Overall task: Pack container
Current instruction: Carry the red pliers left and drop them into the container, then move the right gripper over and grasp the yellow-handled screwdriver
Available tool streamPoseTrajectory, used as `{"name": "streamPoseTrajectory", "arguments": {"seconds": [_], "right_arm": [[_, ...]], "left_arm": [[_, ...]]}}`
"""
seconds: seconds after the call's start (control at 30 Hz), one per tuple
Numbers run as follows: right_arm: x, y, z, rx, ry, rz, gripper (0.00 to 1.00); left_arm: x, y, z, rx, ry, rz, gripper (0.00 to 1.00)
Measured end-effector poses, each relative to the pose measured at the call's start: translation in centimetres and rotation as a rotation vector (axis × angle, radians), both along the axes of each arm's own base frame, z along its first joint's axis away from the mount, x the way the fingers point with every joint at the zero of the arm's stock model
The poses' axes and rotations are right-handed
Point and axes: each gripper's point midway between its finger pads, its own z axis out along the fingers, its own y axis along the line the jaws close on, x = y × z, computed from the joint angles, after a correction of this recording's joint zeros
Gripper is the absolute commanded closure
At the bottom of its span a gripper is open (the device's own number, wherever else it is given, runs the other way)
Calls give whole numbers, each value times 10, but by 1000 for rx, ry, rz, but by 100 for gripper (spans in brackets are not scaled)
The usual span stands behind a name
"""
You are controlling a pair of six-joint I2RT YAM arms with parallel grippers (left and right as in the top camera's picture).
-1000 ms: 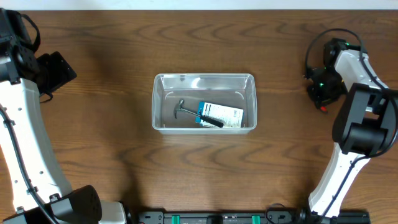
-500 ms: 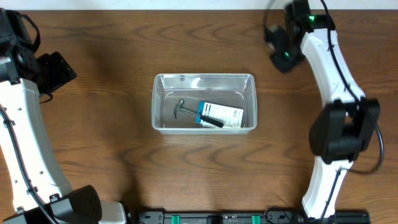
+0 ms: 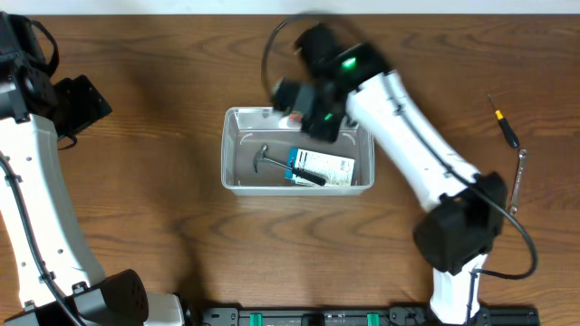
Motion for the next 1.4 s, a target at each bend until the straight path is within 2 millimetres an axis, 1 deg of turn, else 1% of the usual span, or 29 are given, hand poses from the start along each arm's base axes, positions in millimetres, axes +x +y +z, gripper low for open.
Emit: {"name": "streamPoseTrajectory", "arguments": {"seconds": [0.1,0.23,0.27,0.3,0.33,0.4,0.47,0.5,0.63,0.7,0.8,0.87,0.9,0.97,1.0,1.03,1.07,1.1,1.13,1.17,1.2,1.23,1.27,1.33,1.37,1.4], "right_arm": [[-12,3,-25,-23,34,42,92],[-21,-13,-61,-61,84,38,89],[-23,-17,-68,-71,98,34,81],[-26,-22,-74,-82,112,31,71],[-28,-28,-80,-91,125,27,67],[-30,-34,-85,-101,140,18,64],[-28,-36,-85,-102,139,8,55],[-28,-37,-85,-102,138,4,53],[-24,-39,-83,-116,124,-8,57],[-17,-40,-75,-131,99,-43,57],[5,-43,-51,-140,25,-98,56],[28,-49,-27,-130,-54,-152,54],[37,-53,-19,-124,-82,-174,53],[62,-75,6,-105,-152,-253,50],[74,-91,19,-93,-182,-305,44],[85,-108,30,-83,-210,-360,36],[97,-130,43,-73,-240,-428,30],[108,-157,54,-64,-266,-508,24],[119,-199,68,-61,-301,-612,21],[122,-217,72,-63,-310,-660,21],[123,-246,75,-74,-316,-725,21],[122,-280,76,-89,-314,-799,20],[119,-301,76,-103,-309,-844,18],[108,-352,70,-138,-276,-950,18],[102,-373,67,-151,-262,-993,17],[97,-389,64,-164,-250,-1023,17]], "left_arm": [[0,0,0,0,0,0,2],[0,0,0,0,0,0,2],[0,0,0,0,0,0,2],[0,0,0,0,0,0,2],[0,0,0,0,0,0,2],[0,0,0,0,0,0,2],[0,0,0,0,0,0,2],[0,0,0,0,0,0,2],[0,0,0,0,1,0,2],[-1,0,0,-1,3,0,2],[-1,0,0,-2,5,0,2],[-1,0,0,-2,5,0,2],[-1,0,0,-2,5,0,2],[-1,0,-1,-2,6,0,2],[-2,-1,-1,-2,7,0,2],[-2,-1,-1,-3,8,0,2],[-2,-1,-1,-2,8,0,2],[-2,-1,-1,-3,8,0,2],[-2,-1,-1,-3,8,0,2],[-2,-1,-1,-2,8,0,2],[-2,-1,-1,-2,8,0,2],[-2,-1,-1,-3,8,0,2],[-2,-1,-1,-3,8,0,2],[-2,-1,-1,-2,8,0,2],[-2,-1,-1,-3,8,0,2],[-2,-1,-1,-3,8,0,2]]}}
